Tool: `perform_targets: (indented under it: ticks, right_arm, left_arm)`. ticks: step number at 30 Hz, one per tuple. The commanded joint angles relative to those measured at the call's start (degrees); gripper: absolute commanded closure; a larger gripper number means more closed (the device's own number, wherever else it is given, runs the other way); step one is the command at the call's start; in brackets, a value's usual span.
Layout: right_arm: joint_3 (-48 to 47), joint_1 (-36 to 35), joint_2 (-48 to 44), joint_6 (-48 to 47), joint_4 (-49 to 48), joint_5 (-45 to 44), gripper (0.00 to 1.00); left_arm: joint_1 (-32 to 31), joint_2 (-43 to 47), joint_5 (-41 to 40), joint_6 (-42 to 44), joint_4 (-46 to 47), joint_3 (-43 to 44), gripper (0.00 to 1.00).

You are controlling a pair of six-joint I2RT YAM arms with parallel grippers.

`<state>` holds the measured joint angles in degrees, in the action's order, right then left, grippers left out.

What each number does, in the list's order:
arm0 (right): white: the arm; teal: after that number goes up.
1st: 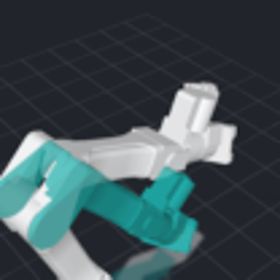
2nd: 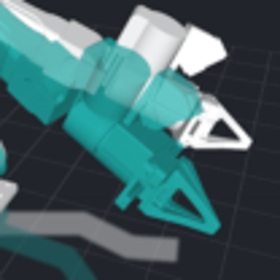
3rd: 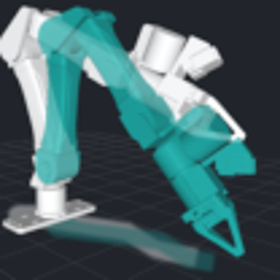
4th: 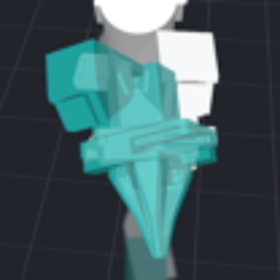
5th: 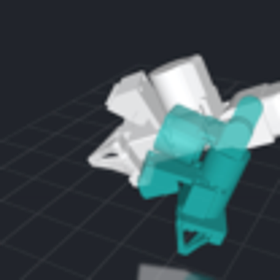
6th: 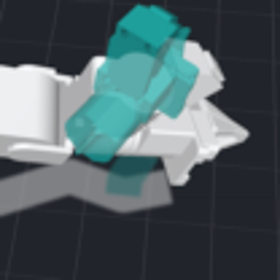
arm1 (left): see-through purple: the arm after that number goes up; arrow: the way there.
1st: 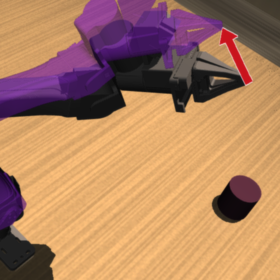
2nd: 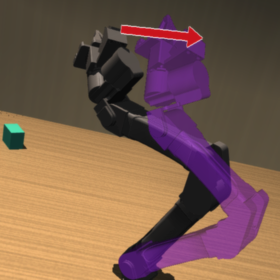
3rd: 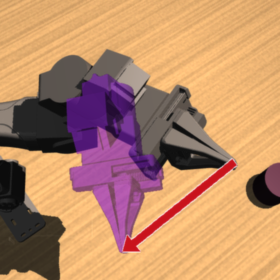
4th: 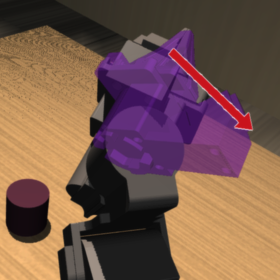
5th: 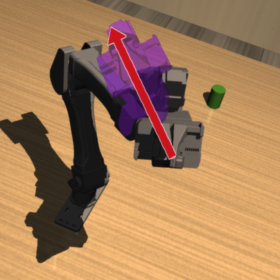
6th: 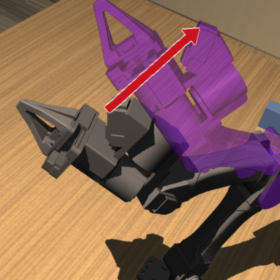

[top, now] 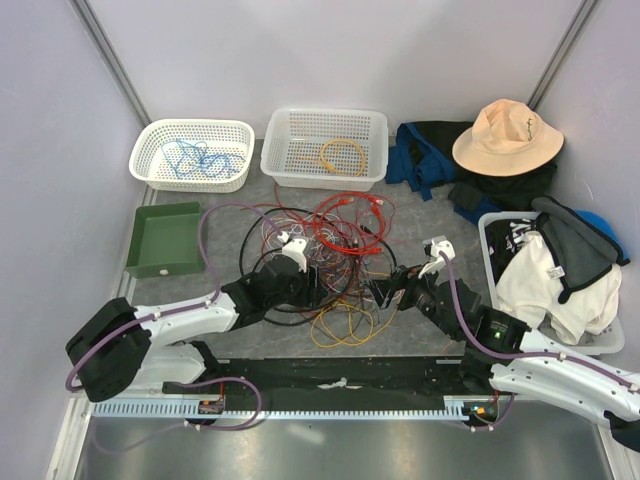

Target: Untangle the cables

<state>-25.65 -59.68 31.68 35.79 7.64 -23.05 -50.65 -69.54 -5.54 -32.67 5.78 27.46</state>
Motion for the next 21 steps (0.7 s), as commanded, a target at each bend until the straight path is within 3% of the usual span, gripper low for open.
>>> perform_targets:
  ticks: [1, 3, 6, 7, 12, 14, 19, 21]
  right_arm:
    - [-0.63, -0.09, -0.83, 0.07, -0.08, -1.47, 0.14]
    - [-0.54, -0.09, -0.83, 0.07, 0.01, -1.65, 0.14]
    - [-0.54, -0.17, -1.01, -0.02, 0.01, -1.65, 0.14]
    - [-0.54, -0.09, -1.01, 0.07, 0.01, -1.56, 0.14]
    - [-0.63, -0.17, -1.71, -0.28, -0.43, -1.65, 0.14]
    - [-0.98, -0.09, -1.54, -0.72, -0.78, -1.47, 0.14]
    - [-1.60, 0.00, -1.01, -1.69, -2.10, -0.95, 0.14]
    - [-1.60, -0.09, -1.27, -1.69, -2.54, -0.77, 0.14]
  left_arm:
    - [-0.32, -1.56, 0.71, 1.11, 2.57, 0.05, 0.48]
    - [-0.32, -1.22, 0.79, 1.20, 2.66, 0.13, 0.57]
    - [-0.41, 0.71, 0.45, 1.64, 1.09, 0.66, 0.84]
    - [-0.41, 3.68, 0.01, 1.81, -0.23, 2.05, 0.98]
    - [-0.32, 17.48, -8.33, 5.85, -14.18, 12.15, 0.98]
    - [-0.32, 21.35, -12.36, 10.48, -16.84, 21.37, 0.98]
    - [-0.32, 16.12, -15.20, 20.35, -23.78, 48.84, 0.98]
    - [-0.41, 11.81, -15.90, 23.95, -24.50, 55.21, 0.98]
